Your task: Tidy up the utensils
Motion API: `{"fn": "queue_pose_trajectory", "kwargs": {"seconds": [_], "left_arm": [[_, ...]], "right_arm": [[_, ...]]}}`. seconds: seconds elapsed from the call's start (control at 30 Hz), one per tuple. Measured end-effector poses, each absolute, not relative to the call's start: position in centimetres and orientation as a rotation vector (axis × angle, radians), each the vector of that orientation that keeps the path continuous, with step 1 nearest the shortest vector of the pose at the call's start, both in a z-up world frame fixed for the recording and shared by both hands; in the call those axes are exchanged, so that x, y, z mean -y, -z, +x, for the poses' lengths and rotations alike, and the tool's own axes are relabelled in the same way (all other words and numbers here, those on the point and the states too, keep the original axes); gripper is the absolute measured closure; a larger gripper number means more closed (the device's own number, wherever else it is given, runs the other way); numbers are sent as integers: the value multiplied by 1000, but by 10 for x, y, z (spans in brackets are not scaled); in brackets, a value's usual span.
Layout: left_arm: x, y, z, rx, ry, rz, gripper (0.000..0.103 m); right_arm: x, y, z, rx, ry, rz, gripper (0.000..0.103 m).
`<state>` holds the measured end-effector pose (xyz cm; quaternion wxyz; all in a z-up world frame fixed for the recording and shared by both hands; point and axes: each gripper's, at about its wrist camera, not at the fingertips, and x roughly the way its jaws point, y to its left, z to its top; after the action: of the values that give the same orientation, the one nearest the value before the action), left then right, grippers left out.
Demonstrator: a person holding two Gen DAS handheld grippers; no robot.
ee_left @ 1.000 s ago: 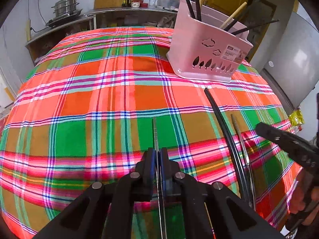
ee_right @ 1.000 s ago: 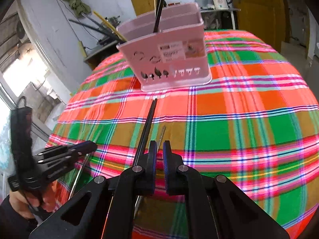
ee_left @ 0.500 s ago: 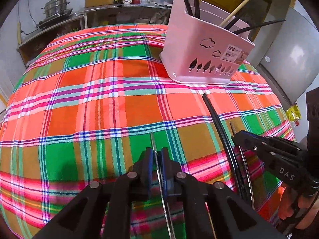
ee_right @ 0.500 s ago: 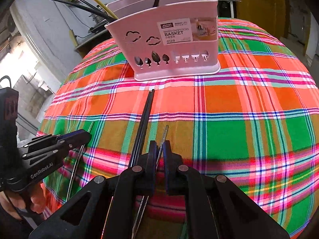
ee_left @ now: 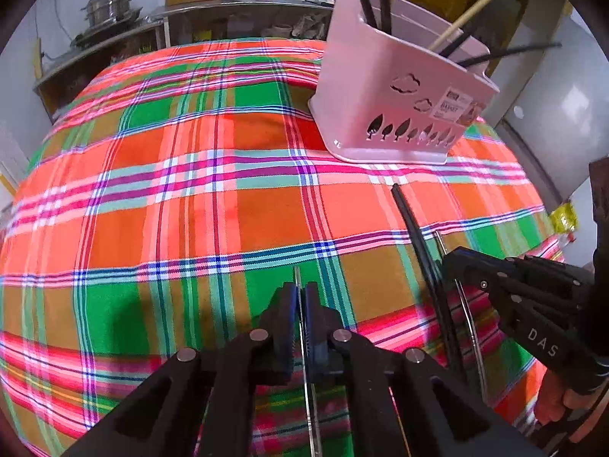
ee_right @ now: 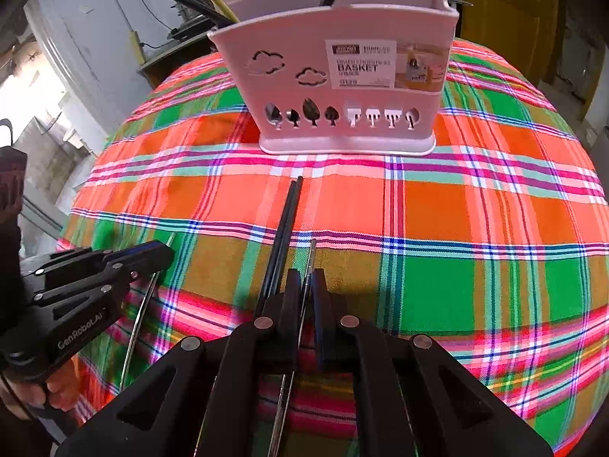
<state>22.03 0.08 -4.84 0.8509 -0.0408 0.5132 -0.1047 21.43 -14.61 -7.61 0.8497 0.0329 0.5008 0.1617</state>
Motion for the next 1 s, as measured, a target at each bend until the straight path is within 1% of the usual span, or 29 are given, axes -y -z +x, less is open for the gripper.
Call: {"fn": "queue_pose_trajectory", "kwargs": {"seconds": [0.17,0.37,0.5,0.57,0.73,0.8,1.0], "left_arm": [[-5,29,213,-1036,231,-103,99],[-8,-19,203,-937,241,-87,99],[-9,-47,197,-877,249,-85,99],[-11,-55,196,-867,246,-85,99],[-13,-50,200,-895,247,-96,99],[-14,-40,202,-916,239,-100,99],[-22,-33,202,-921,236,-122,100]], "right_arm": [[156,53,204,-992,-362,86,98],[172,12,194,-892,-378,112,102],[173,-9,190,-835,-384,106,103],[175,-13,190,-835,-380,100,103],[175,13,199,-929,-382,152,103],[174,29,203,-966,-389,175,100],[162,59,214,-1038,-384,170,100]]}}
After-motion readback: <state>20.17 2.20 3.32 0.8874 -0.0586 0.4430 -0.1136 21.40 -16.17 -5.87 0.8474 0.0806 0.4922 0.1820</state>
